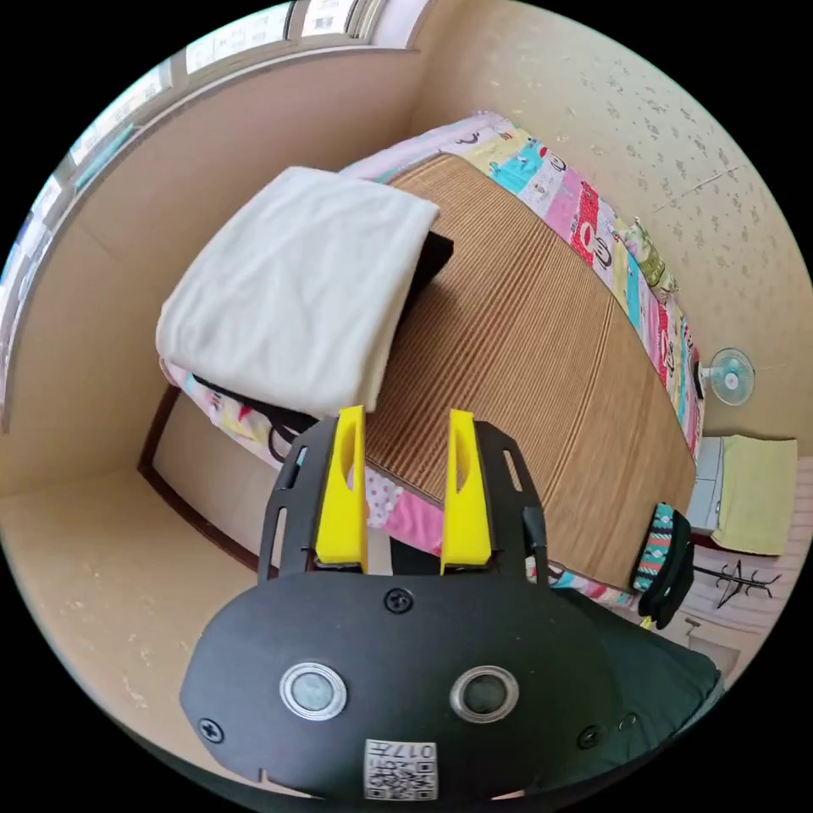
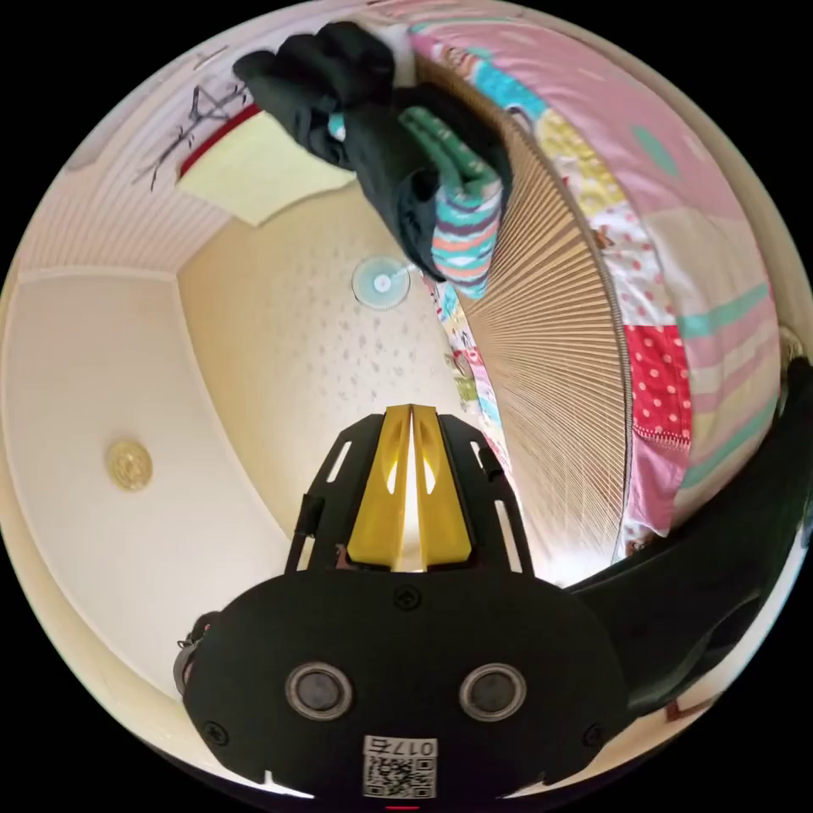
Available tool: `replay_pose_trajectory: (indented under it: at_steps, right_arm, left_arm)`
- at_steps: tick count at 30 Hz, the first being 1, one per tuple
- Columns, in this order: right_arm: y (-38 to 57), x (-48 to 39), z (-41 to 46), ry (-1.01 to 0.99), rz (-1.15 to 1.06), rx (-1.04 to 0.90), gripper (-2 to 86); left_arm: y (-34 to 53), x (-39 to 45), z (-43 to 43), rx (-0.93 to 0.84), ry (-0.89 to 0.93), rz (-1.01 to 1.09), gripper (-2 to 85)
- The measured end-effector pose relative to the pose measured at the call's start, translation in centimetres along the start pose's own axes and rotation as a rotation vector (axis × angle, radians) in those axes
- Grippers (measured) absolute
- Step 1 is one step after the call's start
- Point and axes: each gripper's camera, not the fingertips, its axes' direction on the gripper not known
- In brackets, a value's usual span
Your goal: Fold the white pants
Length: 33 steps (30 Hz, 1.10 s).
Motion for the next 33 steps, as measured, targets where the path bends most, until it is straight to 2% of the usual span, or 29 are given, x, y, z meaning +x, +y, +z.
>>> replay_pose_trajectory:
  at_steps: [4, 7, 8, 11, 13, 16, 20, 24, 26, 28, 30, 31, 33]
  right_arm:
    - [1.8, -1.8, 2.7, -0.032, -0.050, -0.055, 0.3]
    - [4.5, -1.9, 3.3, -0.069, -0.064, 0.000, 0.3]
    - [5.6, -2.1, 3.1, -0.070, -0.080, 0.040, 0.3]
    - [7.5, -2.4, 2.2, -0.119, -0.107, 0.104, 0.3]
    - [8.0, -2.8, 1.6, -0.145, -0.123, 0.130, 0.3]
    - [7.9, -3.8, 0.9, -0.151, -0.153, 0.146, 0.3]
    - [6.0, -4.9, 1.6, -0.166, -0.190, 0.089, 0.3]
    - [3.4, -5.5, 4.7, -0.126, -0.211, -0.026, 0.4]
    - [2.2, -5.2, 6.4, -0.143, -0.211, -0.070, 0.4]
    - [1.1, -4.4, 8.3, -0.180, -0.210, -0.116, 0.5]
    - [0.1, -3.1, 10.1, -0.214, -0.194, -0.171, 0.5]
    - [-0.1, -2.7, 10.4, -0.221, -0.189, -0.183, 0.5]
    - [-0.9, -1.1, 10.6, -0.235, -0.170, -0.214, 0.4]
  left_arm:
    - [-1.4, -2.2, 1.5, -0.021, -0.094, 0.044, 15.8]
    - [-0.8, -5.1, 6.7, -0.150, 0.046, -0.075, 14.9]
    - [0.1, -6.3, 8.4, -0.155, 0.124, -0.151, 14.5]
    - [3.0, -7.7, 9.6, -0.095, 0.176, -0.281, 10.9]
    - [4.2, -8.3, 10.1, -0.100, 0.215, -0.283, 8.4]
    - [5.2, -10.2, 9.6, -0.123, 0.433, -0.282, 3.7]
    - [6.0, -6.0, -0.4, 0.217, 0.669, 0.014, 1.4]
    - [6.8, 2.5, -8.7, 0.385, 0.772, 0.249, 1.0]
    - [9.4, 10.3, -13.4, 0.438, 0.770, 0.486, 1.5]
    - [12.6, 16.4, -14.9, 0.421, 0.816, 0.700, 2.8]
    - [15.7, 22.4, -14.2, 0.292, 0.905, 0.918, 4.4]
    - [17.6, 25.9, -12.6, 0.166, 0.958, 1.028, 5.0]
    - [20.0, 29.8, -9.0, 0.011, 0.978, 1.081, 6.0]
